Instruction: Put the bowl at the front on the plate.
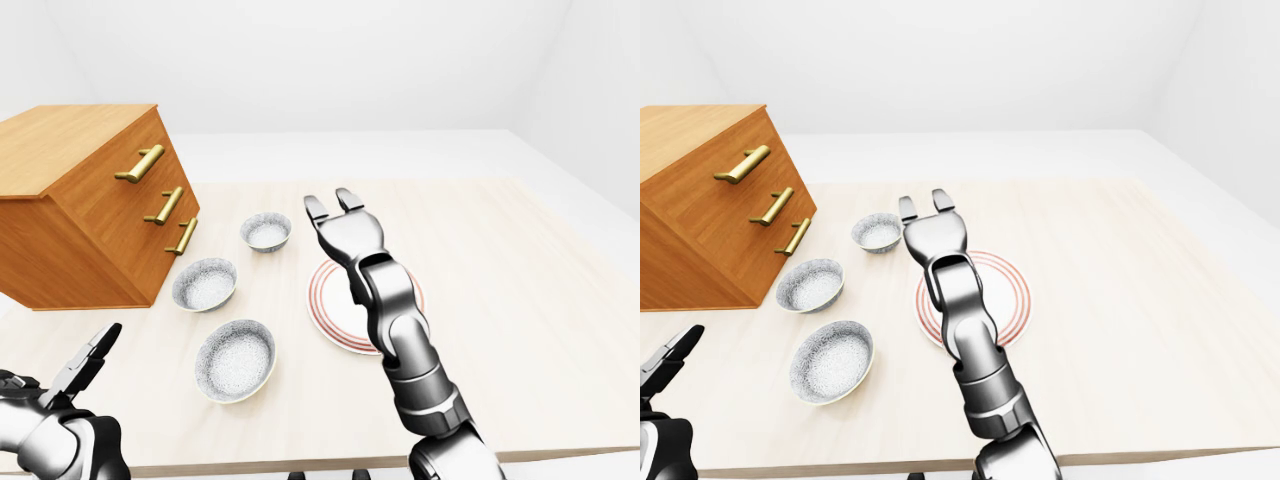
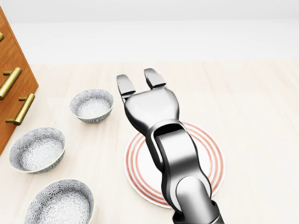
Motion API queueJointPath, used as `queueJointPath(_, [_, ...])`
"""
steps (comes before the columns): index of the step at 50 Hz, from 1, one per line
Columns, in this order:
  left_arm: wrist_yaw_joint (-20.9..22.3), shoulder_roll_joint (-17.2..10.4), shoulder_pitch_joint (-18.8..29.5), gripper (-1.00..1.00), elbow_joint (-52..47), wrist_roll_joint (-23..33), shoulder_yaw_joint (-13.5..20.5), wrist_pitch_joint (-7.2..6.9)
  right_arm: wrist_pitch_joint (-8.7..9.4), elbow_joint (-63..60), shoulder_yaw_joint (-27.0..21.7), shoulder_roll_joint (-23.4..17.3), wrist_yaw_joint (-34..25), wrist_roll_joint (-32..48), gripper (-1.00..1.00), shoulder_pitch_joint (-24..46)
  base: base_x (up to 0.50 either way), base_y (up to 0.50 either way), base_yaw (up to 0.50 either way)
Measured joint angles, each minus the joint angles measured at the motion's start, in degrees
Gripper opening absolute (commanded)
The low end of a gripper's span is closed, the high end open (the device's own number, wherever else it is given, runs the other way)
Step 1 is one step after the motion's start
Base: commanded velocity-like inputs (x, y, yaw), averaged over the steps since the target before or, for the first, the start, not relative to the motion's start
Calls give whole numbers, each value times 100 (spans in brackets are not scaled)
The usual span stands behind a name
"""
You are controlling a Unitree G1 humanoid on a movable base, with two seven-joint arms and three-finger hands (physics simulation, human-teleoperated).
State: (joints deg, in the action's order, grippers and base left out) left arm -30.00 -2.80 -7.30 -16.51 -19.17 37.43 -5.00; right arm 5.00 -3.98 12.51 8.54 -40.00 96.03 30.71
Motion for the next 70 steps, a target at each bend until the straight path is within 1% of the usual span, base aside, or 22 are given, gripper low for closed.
queueJointPath(6, [0, 1, -4, 100, -3, -1, -1, 0, -2, -142, 312, 265, 0, 241, 100, -284, 0, 0, 0])
queueJointPath(10, [0, 2, -4, 100, 5, -3, 0, 0, -35, -222, 514, 404, 0, 342, 100, -522, 0, 0, 0])
queueJointPath(21, [0, 2, -5, 100, -5, -4, 1, 0, -253, -549, 1053, 622, 0, 644, 100, -1143, 0, 0, 0])
queueJointPath(28, [0, 3, -6, 100, -12, -7, 4, 0, -324, -728, 1411, 682, 0, 732, 100, -1554, 0, 0, 0])
queueJointPath(36, [0, 2, -6, 100, -11, -12, 3, 0, -305, -836, 1882, 604, 0, 489, 100, -2113, 0, 0, 0])
queueJointPath(40, [0, -2, 6, 100, 5, -11, 5, 0, -248, -856, 2119, 549, 3, 372, 100, -2345, 0, 0, 0])
queueJointPath(54, [0, -13, 12, 100, 15, -12, -4, 0, -263, -792, 2797, 414, 21, 344, 100, -2790, 0, 0, 0])
queueJointPath(70, [0, -14, 9, 100, 31, -2, -10, 0, -75, -692, 3582, 278, 103, 445, 100, -3197, 0, 0, 0])
